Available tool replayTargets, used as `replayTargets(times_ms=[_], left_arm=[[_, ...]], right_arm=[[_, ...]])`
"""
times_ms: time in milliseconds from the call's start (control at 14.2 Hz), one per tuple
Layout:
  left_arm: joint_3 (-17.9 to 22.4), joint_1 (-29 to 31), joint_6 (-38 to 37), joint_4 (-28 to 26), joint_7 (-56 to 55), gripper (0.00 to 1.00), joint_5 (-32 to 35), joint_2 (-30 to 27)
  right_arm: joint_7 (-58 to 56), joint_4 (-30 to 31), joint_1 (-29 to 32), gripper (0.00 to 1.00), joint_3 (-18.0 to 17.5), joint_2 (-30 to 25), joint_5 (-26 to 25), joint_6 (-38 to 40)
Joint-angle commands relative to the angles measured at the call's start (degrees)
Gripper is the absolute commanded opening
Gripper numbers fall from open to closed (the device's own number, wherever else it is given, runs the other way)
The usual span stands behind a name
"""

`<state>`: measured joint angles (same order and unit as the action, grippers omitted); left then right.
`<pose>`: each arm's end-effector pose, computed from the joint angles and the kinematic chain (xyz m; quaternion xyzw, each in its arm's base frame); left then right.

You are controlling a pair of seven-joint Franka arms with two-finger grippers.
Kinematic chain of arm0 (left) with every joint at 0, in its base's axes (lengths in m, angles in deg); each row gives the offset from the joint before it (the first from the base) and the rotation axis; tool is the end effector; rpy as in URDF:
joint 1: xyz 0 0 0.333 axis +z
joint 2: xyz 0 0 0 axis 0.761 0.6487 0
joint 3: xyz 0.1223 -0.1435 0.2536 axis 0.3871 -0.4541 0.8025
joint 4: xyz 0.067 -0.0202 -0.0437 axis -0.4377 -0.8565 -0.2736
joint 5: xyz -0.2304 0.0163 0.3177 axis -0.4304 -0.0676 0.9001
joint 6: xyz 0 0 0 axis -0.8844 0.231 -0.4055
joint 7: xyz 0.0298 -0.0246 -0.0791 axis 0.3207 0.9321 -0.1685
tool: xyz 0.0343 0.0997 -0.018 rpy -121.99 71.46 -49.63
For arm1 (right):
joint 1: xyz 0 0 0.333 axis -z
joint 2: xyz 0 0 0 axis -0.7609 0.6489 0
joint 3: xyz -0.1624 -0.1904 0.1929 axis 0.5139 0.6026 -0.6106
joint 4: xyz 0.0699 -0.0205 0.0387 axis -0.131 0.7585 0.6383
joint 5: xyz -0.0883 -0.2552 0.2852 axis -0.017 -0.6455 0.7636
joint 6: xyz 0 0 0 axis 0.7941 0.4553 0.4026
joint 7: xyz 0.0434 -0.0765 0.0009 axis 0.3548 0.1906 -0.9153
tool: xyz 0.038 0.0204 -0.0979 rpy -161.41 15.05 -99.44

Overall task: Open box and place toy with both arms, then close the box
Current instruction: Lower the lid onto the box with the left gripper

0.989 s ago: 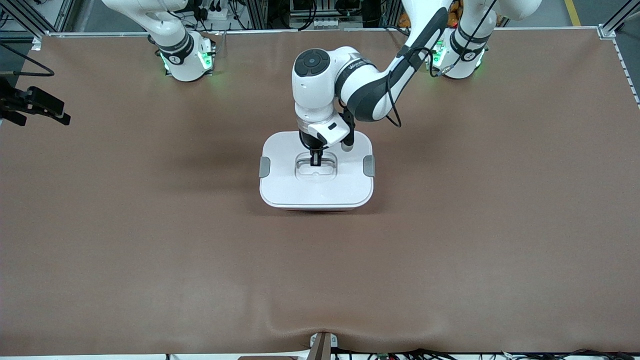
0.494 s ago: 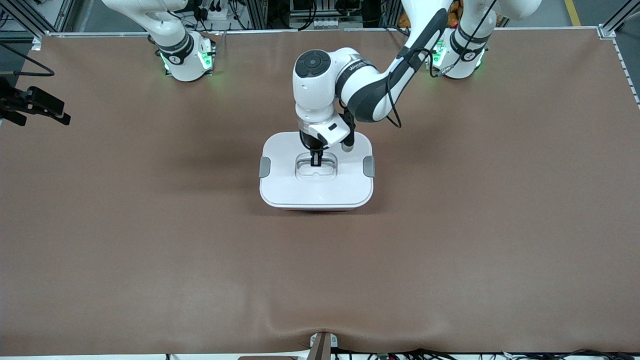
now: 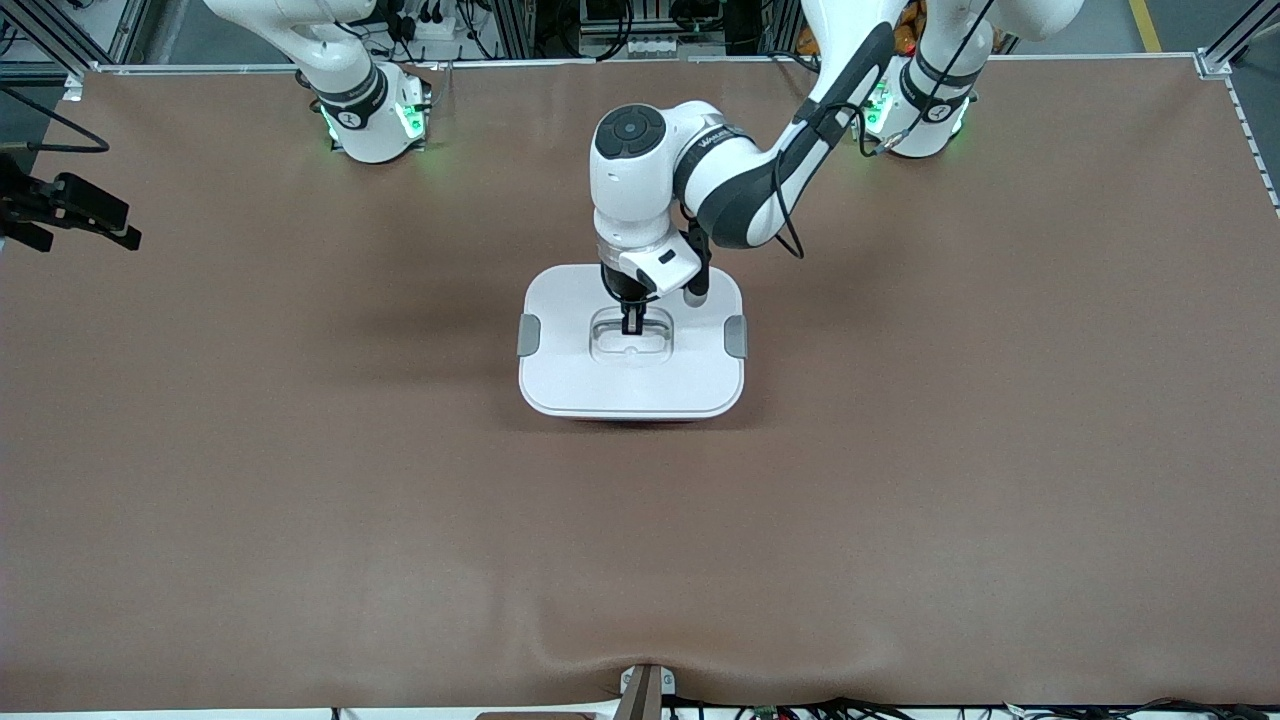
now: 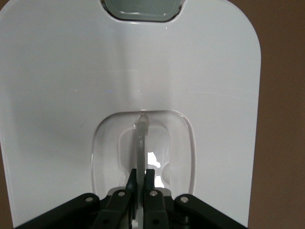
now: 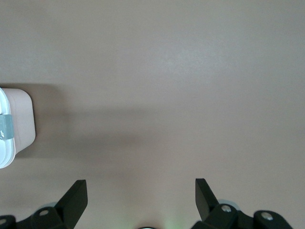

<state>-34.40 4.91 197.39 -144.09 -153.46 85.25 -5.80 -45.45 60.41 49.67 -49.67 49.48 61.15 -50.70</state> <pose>0.4523 -0.5422 0.3437 0.7205 0.6877 0.0502 0.0737 0.5279 -0.0373 0.6388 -0.9996 0.0022 0.0250 0.0126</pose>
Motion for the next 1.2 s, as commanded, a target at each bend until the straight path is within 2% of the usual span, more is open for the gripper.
replayTargets(times_ms=[0,212,283,353,424,777,1130], left_arm=[[0.1,0.1,0.8,-2.2,-0.5,0.0,1.6,-1.5],[0.1,0.2,0.8,-2.2,-0.5,0.0,1.6,-1.5],[0.1,0.1,0.7,-2.1,-0.5,0.13,1.6,-1.6],[0.2,0.1,0.5,-1.9,-0.4,0.6,1.6,-1.6],[0.3,-0.3,0.4,-1.7,-0.4,1.0,1.6,-1.6],[0.3,-0.4,0.1,-1.2,-0.7,1.0,1.9,-2.9],[0.3,-0.3,-0.9,-0.6,-0.5,1.0,1.9,-6.7]], right_arm=[[-0.4,0.4,0.0,1.0,-0.3,-0.7,-0.6,0.3],[-0.4,0.4,0.0,1.0,-0.3,-0.7,-0.6,0.3],[-0.4,0.4,0.0,1.0,-0.3,-0.7,-0.6,0.3],[-0.4,0.4,0.0,1.0,-0.3,-0.7,-0.6,0.3],[-0.4,0.4,0.0,1.0,-0.3,-0.7,-0.6,0.3],[-0.4,0.4,0.0,1.0,-0.3,-0.7,-0.6,0.3],[-0.5,0.4,0.0,1.0,-0.3,-0.7,-0.6,0.3]])
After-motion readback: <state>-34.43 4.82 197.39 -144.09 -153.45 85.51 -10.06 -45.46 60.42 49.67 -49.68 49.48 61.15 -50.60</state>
